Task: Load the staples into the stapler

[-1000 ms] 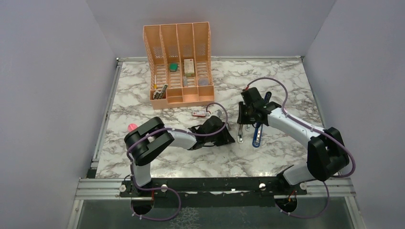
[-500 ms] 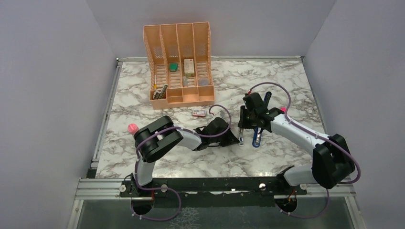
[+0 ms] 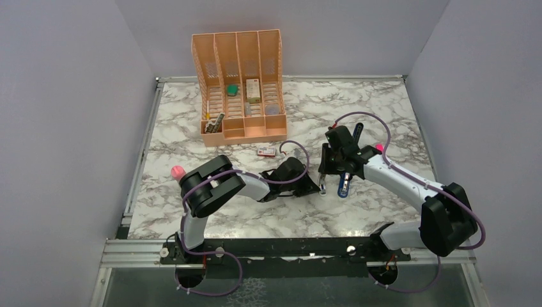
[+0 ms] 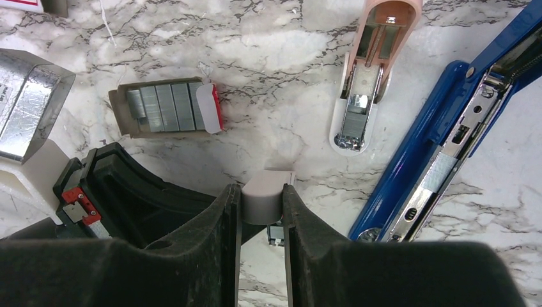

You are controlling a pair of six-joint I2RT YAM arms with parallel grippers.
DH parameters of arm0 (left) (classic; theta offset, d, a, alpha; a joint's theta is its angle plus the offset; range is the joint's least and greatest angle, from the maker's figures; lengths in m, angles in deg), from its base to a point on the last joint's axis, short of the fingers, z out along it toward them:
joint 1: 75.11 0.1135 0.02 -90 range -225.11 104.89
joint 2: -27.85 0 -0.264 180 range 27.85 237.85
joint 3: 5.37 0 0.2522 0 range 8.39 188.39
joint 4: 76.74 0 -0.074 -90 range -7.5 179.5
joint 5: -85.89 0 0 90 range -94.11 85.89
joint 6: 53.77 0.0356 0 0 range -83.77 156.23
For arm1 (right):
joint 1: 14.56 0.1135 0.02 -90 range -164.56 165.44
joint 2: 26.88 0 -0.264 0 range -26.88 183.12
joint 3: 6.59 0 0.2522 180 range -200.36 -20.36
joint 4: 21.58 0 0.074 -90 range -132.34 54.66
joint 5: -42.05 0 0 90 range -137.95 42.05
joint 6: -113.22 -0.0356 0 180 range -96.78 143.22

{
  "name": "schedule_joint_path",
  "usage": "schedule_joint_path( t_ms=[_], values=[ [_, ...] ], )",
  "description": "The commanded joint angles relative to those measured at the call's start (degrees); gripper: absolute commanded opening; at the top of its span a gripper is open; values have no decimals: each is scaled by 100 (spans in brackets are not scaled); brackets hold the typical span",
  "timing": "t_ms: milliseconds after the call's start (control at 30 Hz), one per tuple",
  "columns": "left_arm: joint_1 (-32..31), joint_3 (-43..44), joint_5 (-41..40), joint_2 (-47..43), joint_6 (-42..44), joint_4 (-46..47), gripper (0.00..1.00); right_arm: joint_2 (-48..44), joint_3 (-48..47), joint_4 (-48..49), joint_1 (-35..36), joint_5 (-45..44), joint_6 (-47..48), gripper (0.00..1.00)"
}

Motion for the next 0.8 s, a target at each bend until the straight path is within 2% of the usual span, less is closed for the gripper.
schedule_joint_path(
  t_ms=[0,400,767],
  values=[
    [-60,106,-51,411,-19,-364,1,-33,104,-887,103,335,-231,26],
    [-42,224,45,541,-34,-382,1,-315,229,-1360,292,180,-482,24],
    [-23,234,123,552,-76,-382,1,-322,324,-1215,321,198,-469,24]
  ],
)
